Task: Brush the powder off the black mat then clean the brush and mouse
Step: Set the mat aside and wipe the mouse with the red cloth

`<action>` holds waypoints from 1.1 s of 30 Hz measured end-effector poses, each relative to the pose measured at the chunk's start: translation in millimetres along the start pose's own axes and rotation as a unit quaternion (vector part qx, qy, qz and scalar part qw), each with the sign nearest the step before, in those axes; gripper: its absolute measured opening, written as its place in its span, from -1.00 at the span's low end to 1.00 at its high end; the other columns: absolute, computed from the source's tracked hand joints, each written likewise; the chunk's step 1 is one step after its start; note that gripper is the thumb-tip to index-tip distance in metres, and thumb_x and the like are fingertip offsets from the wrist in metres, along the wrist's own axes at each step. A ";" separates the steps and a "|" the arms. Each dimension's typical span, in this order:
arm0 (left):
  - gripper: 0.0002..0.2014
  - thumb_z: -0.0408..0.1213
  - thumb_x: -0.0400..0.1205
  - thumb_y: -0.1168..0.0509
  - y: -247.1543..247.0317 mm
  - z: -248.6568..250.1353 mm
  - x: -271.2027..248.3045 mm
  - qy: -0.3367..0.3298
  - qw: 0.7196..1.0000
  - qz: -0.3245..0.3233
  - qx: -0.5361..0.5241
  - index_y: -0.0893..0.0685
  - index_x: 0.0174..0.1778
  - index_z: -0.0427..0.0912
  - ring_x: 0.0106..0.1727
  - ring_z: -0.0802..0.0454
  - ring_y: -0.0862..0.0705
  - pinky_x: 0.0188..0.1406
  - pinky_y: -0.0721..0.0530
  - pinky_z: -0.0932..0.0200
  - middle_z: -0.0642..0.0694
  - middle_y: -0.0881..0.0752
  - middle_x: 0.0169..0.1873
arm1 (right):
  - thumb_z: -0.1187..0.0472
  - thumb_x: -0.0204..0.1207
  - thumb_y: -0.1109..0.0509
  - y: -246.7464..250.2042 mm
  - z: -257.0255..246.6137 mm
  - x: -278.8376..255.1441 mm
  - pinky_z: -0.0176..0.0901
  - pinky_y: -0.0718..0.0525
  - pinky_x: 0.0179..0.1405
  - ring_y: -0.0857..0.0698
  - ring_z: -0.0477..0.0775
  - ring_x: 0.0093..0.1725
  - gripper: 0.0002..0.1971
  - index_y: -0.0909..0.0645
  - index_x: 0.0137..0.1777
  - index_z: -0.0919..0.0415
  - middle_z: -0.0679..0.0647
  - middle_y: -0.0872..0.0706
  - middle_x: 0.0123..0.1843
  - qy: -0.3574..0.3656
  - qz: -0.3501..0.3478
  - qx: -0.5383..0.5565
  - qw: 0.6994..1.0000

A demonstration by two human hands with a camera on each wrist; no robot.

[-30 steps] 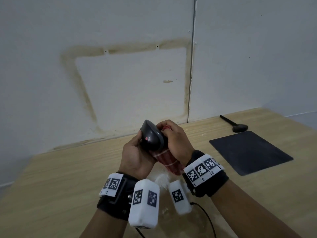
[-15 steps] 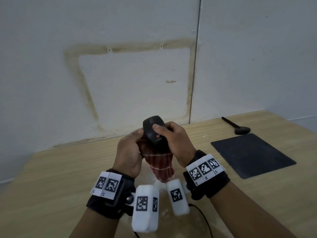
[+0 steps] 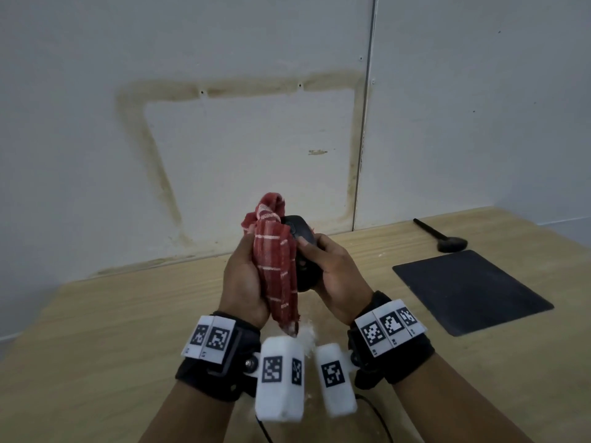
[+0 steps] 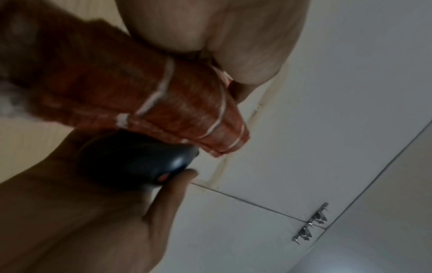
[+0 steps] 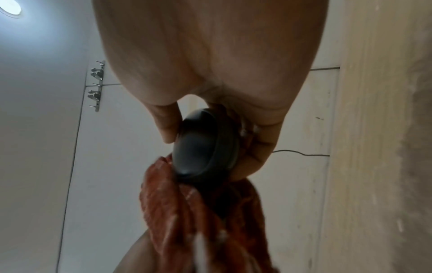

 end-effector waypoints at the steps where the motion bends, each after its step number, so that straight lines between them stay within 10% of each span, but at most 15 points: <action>1: -0.46 0.05 0.77 -0.07 -10.2 -7.6 -0.1 0.013 1.000 -0.021 0.007 -0.67 0.34 -0.35 0.19 -0.32 -0.77 0.22 -0.71 -0.23 -0.39 -0.77 0.17 | 0.15 0.51 -0.47 5.8 -4.0 -0.5 -0.09 -0.71 -0.20 -0.76 0.06 -0.21 -0.59 -0.59 0.26 0.39 0.11 -0.76 -0.17 0.007 0.007 -0.006 1.000; 8: -0.64 -0.06 0.76 -0.14 -49.7 -44.4 16.4 -0.029 0.983 -0.078 0.161 -0.60 0.40 -0.10 0.20 -0.22 -0.77 0.18 -0.73 -0.17 -0.21 -0.80 0.16 | 0.53 0.55 -0.36 68.9 -44.7 1.4 -0.21 -0.67 -0.46 -0.68 0.03 -0.40 -0.76 -0.67 0.19 0.43 0.20 -0.74 -0.21 0.078 0.146 -0.101 0.981; 15: -0.53 0.05 0.79 -0.06 -78.7 -61.9 35.8 -0.030 0.986 -0.033 0.159 -0.68 0.29 -0.24 -0.02 -0.29 -0.80 0.07 -0.76 -0.30 -0.37 -0.81 0.03 | 0.33 0.57 -0.46 101.5 -50.1 1.9 -0.15 -0.70 -0.49 -0.72 0.01 -0.48 -0.82 -0.72 0.06 0.48 0.13 -0.75 -0.35 0.043 0.134 -0.142 0.980; 22: -0.60 0.07 0.71 -0.23 -77.5 -63.5 52.8 -0.004 0.993 0.077 0.091 -0.74 -0.24 -0.14 -0.12 -0.21 -0.72 0.10 -0.74 -0.28 -0.17 -0.76 -0.30 | 0.02 0.59 -0.47 103.6 -48.4 -3.5 -0.09 -0.77 -0.35 -0.80 -0.04 -0.35 -0.71 -0.83 -0.04 0.28 0.05 -0.82 -0.30 0.039 0.067 -0.201 0.976; 26: -0.53 0.14 0.59 -0.37 -67.9 -69.6 51.1 -0.024 0.989 0.110 0.094 -0.81 0.00 -0.27 0.05 -0.32 -0.81 0.19 -0.70 -0.42 -0.26 -0.85 -0.07 | 0.01 0.70 -0.33 102.9 -52.0 -0.2 0.00 -0.78 -0.44 -0.79 0.06 -0.35 -0.64 -0.78 0.21 0.29 0.14 -0.79 -0.13 0.022 0.078 -0.189 0.979; 30: -0.32 0.31 0.63 -0.16 -80.0 -74.3 47.6 0.039 0.995 0.051 0.081 -0.73 0.23 -0.29 -0.02 -0.34 -0.77 -0.10 -0.75 -0.25 -0.33 -0.79 0.01 | -0.07 0.77 -0.16 99.1 -47.9 -1.6 -0.17 -0.65 -0.59 -0.78 0.09 -0.32 -0.56 -0.40 0.63 -0.18 0.07 -0.76 0.11 0.036 0.049 -0.299 0.952; 33: -0.31 0.33 0.68 -0.05 -97.6 -76.4 39.0 0.048 0.996 0.010 0.080 -0.71 0.28 -0.24 0.09 -0.32 -0.79 0.05 -0.77 -0.31 -0.33 -0.79 0.09 | -0.21 0.76 -0.04 101.2 -50.8 -0.9 -0.22 -0.70 -0.22 -0.71 -0.14 -0.15 -0.56 -0.44 0.59 -0.26 -0.05 -0.75 0.13 0.074 0.052 -0.375 0.923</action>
Point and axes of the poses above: each hand's wrist, its own x-axis towards the middle knuckle, its own y-axis out of the back of the hand, z = x × y, the point moved 4 cm from there along x, towards the middle knuckle
